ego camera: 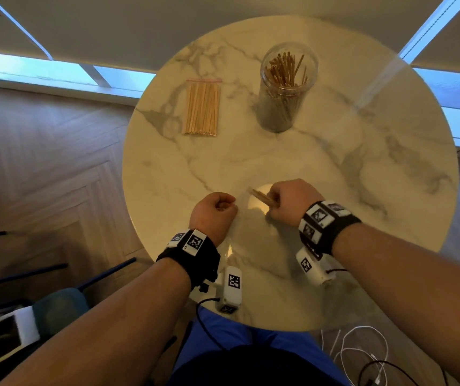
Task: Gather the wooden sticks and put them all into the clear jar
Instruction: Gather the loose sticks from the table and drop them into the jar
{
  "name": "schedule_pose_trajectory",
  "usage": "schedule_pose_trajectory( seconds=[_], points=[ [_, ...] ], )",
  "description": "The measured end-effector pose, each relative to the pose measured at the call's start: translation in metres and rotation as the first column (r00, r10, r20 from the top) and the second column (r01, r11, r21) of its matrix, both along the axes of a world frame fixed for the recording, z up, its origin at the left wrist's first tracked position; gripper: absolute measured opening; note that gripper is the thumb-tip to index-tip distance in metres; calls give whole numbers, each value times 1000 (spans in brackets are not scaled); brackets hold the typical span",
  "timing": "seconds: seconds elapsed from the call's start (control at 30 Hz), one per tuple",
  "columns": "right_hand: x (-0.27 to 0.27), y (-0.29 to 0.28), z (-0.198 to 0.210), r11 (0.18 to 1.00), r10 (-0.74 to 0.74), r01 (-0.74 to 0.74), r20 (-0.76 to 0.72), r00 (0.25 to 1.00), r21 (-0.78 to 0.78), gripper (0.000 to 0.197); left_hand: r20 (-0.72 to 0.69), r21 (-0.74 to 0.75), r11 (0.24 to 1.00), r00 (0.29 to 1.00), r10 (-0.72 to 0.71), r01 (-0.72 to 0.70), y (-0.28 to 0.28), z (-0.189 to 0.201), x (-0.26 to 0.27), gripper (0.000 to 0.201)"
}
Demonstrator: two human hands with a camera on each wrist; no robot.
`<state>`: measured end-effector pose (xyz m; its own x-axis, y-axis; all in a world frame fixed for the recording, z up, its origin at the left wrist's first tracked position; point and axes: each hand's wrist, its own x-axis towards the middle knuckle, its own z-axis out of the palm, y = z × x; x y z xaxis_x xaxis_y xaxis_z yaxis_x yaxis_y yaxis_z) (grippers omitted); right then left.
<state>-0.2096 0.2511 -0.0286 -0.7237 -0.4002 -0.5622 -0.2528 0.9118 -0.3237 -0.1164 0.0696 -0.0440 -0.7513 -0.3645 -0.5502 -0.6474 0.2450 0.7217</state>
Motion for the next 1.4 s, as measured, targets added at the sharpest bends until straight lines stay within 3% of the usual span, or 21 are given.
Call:
schedule_pose_trajectory(
  seconds=[0.1, 0.2, 0.27, 0.33, 0.47, 0.5, 0.53, 0.57, 0.6, 0.63, 0.7, 0.77, 0.87, 0.93, 1.03, 1.07, 1.13, 1.17, 1.23, 1.33, 1.4],
  points=[
    [-9, 5, 19, 940, -230, 240, 70, 971, -241, 17, 26, 352, 931, 996, 90, -93, 16, 14, -16, 7],
    [-12, -5, 39, 833, -262, 307, 161, 951, -460, 18, 51, 696, 700, 983, 178, -163, 38, 32, -34, 21],
    [-12, -13, 49, 798, -245, 293, 162, 956, -526, 25, 90, 780, 572, 951, 297, -252, 45, 44, -42, 32],
    [-14, -14, 54, 777, -239, 267, 126, 963, -570, 28, 86, 787, 537, 917, 389, -302, 45, 53, -50, 37],
    [-16, -2, 57, 624, -424, 372, 102, 900, -687, 16, -64, 750, 608, 887, 458, -260, 38, 77, -71, 25],
    [-16, 1, 56, 519, -524, 487, 189, 830, -702, 11, -77, 737, 610, 860, 504, -291, 36, 84, -77, 27],
    [-19, 3, 53, 350, -597, 648, 372, 711, -677, 12, -85, 738, 592, 826, 557, -323, 34, 92, -84, 32],
    [-24, 4, 52, 135, -577, 808, 617, 535, -573, 21, -103, 762, 564, 800, 591, -318, 32, 98, -90, 35],
    [-28, 5, 50, -24, -466, 915, 815, 345, -402, 33, -143, 779, 562, 794, 591, -278, 32, 104, -97, 37],
    [-30, 5, 52, -82, -341, 967, 919, 200, -241, 46, -198, 782, 584, 802, 564, -217, 34, 108, -101, 37],
    [-32, 3, 56, -50, -137, 994, 986, 93, -101, 65, -315, 759, 650, 854, 415, -36, 41, 116, -105, 34],
    [-35, -1, 66, -53, 0, 994, 995, 97, -97, 72, -402, 666, 733, 894, 196, 139, 47, 119, -105, 31],
    [-42, -5, 81, -138, 96, 988, 992, 87, -73, 76, -452, 418, 849, 885, -113, 322, 50, 115, -106, 34],
    [-44, -6, 85, -154, 97, 986, 992, 86, -71, 77, -443, 337, 880, 881, -164, 334, 52, 116, -109, 41],
    [-47, -4, 81, -111, 49, 990, 994, 93, -87, 80, -366, 372, 902, 928, -75, 220, 54, 121, -117, 50],
    [-49, -3, 80, -78, -48, 985, 987, 150, -154, 76, -343, 392, 900, 938, -51, 192, 53, 122, -120, 52],
    [-56, 1, 80, 30, -277, 905, 867, 414, -423, 57, -332, 337, 922, 941, -74, 191, 48, 121, -126, 52],
    [-61, 5, 84, 90, -389, 819, 737, 552, -566, 41, -327, 249, 944, 936, -129, 217, 43, 118, -129, 48],
    [-70, 13, 100, 221, -499, 619, 458, 736, -754, 20, -282, 17, 948, 911, -300, 317, 33, 111, -137, 37],
    [-80, 14, 121, 377, -361, 412, 278, 890, -829, 23, -192, -184, 866, 847, -496, 465, 30, 115, -149, 19],
    [-85, 6, 129, 445, -347, 345, 196, 917, -827, 14, -200, -217, 840, 820, -537, 497, 30, 122, -156, 35]
  ],
)
